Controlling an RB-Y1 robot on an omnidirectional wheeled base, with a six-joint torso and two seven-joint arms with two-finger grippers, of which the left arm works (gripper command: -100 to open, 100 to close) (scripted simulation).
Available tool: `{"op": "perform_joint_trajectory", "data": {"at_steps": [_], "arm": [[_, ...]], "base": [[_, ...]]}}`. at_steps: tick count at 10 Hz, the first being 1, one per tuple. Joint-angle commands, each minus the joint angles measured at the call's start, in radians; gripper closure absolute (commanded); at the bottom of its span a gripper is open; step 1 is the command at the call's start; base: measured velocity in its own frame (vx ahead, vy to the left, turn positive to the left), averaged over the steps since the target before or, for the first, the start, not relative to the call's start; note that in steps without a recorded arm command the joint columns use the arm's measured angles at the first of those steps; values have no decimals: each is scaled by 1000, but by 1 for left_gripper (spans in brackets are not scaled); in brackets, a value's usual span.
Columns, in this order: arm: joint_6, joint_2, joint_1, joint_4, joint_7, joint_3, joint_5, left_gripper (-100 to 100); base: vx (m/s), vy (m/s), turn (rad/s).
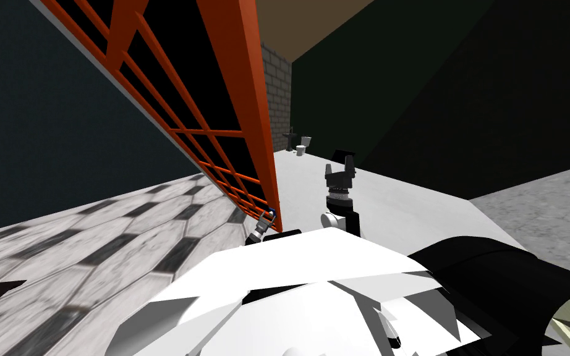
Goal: Push the door open
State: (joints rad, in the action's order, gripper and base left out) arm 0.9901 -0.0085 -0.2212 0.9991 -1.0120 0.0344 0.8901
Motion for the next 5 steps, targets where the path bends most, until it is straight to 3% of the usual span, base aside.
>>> {"op": "perform_joint_trajectory", "data": {"at_steps": [1, 5], "arm": [[-1, 2, -1, 2, 2, 0, 1, 100], [-1, 2, -1, 2, 2, 0, 1, 100]], "base": [[0, 0, 0], [-19, 7, -5]]}}
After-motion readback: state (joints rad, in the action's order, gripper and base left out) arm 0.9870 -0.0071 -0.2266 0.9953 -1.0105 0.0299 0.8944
